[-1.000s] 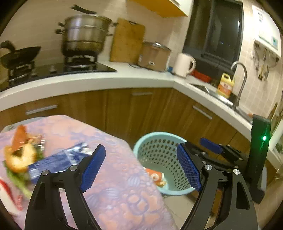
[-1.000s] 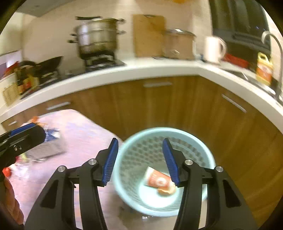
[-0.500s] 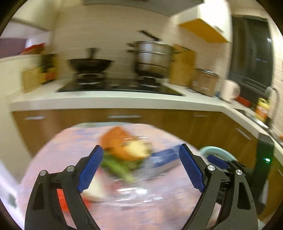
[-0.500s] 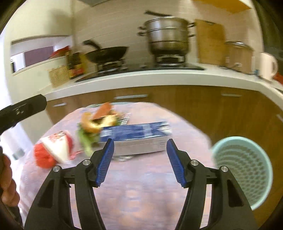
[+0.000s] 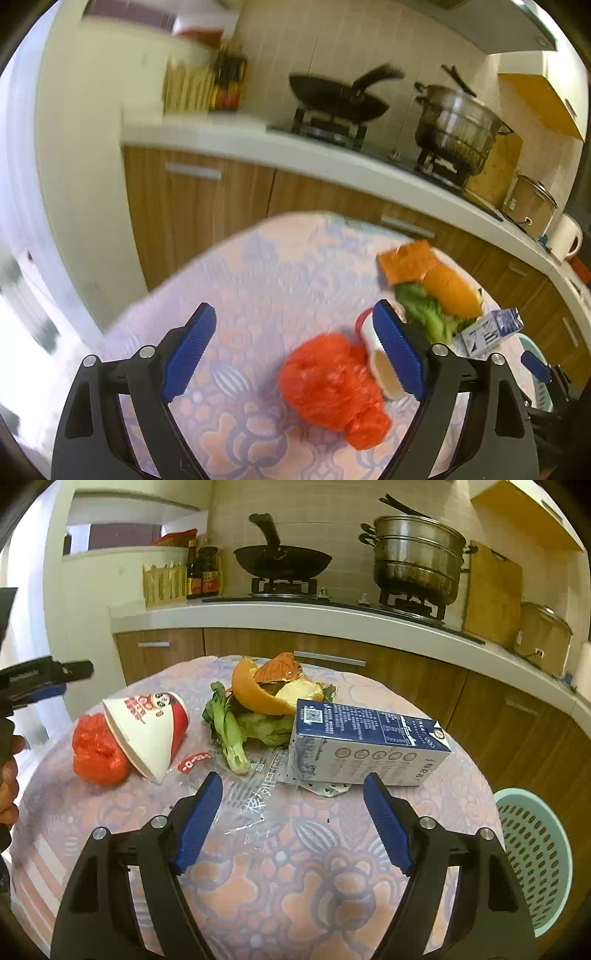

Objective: Collect trash
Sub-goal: 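Move the left gripper to the red plastic bag and close on it, then grasp red-and-white paper cup with right gripper while left gripper holds the red bag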

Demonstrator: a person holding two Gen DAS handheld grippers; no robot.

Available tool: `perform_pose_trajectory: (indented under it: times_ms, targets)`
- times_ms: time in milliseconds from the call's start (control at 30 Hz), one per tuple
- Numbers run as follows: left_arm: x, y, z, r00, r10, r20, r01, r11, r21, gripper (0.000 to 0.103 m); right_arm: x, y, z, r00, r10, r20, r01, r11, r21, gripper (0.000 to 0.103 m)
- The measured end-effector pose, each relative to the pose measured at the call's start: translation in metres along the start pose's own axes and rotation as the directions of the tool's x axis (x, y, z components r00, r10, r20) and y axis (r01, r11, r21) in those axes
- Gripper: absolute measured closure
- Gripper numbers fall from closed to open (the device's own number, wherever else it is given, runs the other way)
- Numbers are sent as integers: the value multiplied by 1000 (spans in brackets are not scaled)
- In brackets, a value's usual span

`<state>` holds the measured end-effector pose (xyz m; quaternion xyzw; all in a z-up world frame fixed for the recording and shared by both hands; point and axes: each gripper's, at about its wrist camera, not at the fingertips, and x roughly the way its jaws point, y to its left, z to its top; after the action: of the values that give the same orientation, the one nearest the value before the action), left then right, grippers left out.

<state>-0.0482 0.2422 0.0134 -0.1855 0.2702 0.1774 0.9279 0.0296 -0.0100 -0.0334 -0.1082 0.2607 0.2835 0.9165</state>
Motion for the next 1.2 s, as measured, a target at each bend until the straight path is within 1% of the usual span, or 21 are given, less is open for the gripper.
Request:
perform_pose_trajectory:
  times_ms: [133,200,233,333,433,500,567,667,733,833,867,933,967,1000,1100,1167,1200]
  targets:
    - [18,4,-12,995,-75,-68,73,997,-32,21,2,5,-1,1000,-18,-8,18,999,-27,28]
    - [27,-1,-17,990,-95,-105,93,995,-24,23,2,6,-1,1000,-19,-7,19,999,-27,28]
    - [31,-4,-20,986,-106,-128,105,994,-12,25,3,6,-1,1000,-19,-8,19,1000,-25,28]
    - [41,-16,-28,978,-125,-168,129,992,9,26,3,3,-1,1000,-17,-15,16,1000,-11,28]
    - [46,-25,-37,975,-120,-188,130,991,40,28,4,1,-1,1000,-18,-18,17,1000,-3,27]
    - [46,-28,-38,976,-114,-185,126,991,55,29,3,2,-1,1000,-18,-17,17,1000,-5,26]
    - [46,-27,-39,975,-120,-185,132,990,52,32,3,3,-2,1000,-22,-15,22,1000,-12,25]
    - [47,-25,-40,973,-126,-192,137,990,44,35,4,4,-2,1000,-24,-17,23,1000,-19,23]
    - [46,-25,-40,972,-134,-195,145,989,42,40,5,5,-1,999,-23,-21,23,999,-24,22]
    - [42,-24,-41,974,-131,-184,141,989,43,49,10,7,-1,999,-17,-46,16,999,-30,19]
    - [38,-23,-41,979,-120,-164,128,991,38,52,12,7,-1,998,-10,-60,8,999,-31,16]
    - [29,-17,-41,991,-67,-118,70,997,18,54,14,7,-1,997,2,-76,-4,999,-33,15]
    - [23,-11,-40,995,-37,-90,37,999,0,54,16,8,-1,995,22,-92,-25,999,-38,14]
    - [19,-7,-40,997,-26,-72,24,1000,-17,54,17,9,-1,994,34,-103,-39,998,-42,13]
    - [5,14,-37,1000,-17,-8,16,995,-100,54,20,17,-2,988,62,-139,-71,995,-67,11]
    - [4,19,-36,1000,-18,0,18,992,-123,54,23,25,-1,981,97,-169,-110,992,-67,10]
    - [5,21,-37,999,-32,-2,31,991,-131,54,24,30,-1,977,115,-181,-129,989,-69,10]
